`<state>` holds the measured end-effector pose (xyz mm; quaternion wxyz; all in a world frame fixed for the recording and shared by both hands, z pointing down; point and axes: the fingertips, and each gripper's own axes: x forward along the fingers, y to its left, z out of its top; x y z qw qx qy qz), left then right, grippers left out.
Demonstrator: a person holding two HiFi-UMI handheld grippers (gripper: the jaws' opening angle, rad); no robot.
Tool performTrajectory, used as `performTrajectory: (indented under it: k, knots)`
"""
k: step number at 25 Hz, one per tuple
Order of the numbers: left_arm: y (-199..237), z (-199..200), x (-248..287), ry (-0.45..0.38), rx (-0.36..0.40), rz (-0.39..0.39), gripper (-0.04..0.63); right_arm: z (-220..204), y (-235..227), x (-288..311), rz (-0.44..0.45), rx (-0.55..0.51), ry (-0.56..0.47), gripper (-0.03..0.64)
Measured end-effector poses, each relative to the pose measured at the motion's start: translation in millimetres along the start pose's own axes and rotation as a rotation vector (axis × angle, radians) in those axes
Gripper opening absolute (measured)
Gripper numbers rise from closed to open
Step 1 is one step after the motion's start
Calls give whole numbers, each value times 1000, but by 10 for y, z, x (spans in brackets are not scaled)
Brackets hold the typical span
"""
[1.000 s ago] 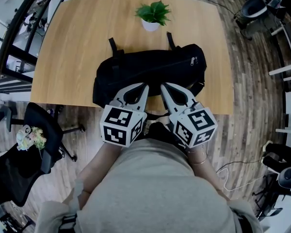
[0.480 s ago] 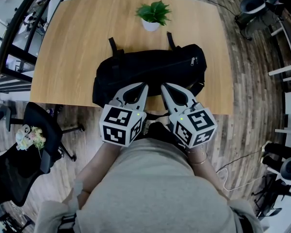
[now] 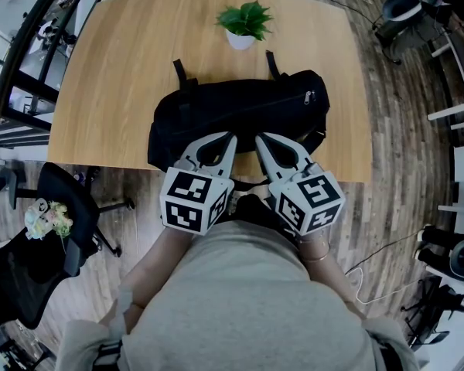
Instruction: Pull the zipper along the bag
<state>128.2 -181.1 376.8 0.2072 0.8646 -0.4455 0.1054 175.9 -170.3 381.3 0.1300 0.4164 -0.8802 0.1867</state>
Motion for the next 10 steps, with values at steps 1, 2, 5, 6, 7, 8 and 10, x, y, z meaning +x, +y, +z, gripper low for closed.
performTrajectory:
  k: [1,2,5,6,7,8,10]
  knots:
    - [3,-1,-6,0,0,0,20,-2,13,0,2,-1,1,5]
    - [7,-2,-14,-1,0,0,20,-5,29,0,5,-3,3,6]
    - [14,-7,-27,-1,-1,0,20,-19,55,8,12,-5,10,6]
    - [17,-10,-26,0,-1,0,20,-22,54,10,13,-4,11,6]
    - [19,-14,-24,1,-2,-1,20,-25,51,11,13,-3,13,6]
    - [22,-18,-22,2,-2,-1,20,-27,47,13,12,-3,13,6]
    - [26,-27,-17,6,-2,-4,20,-30,42,17,12,-1,15,6]
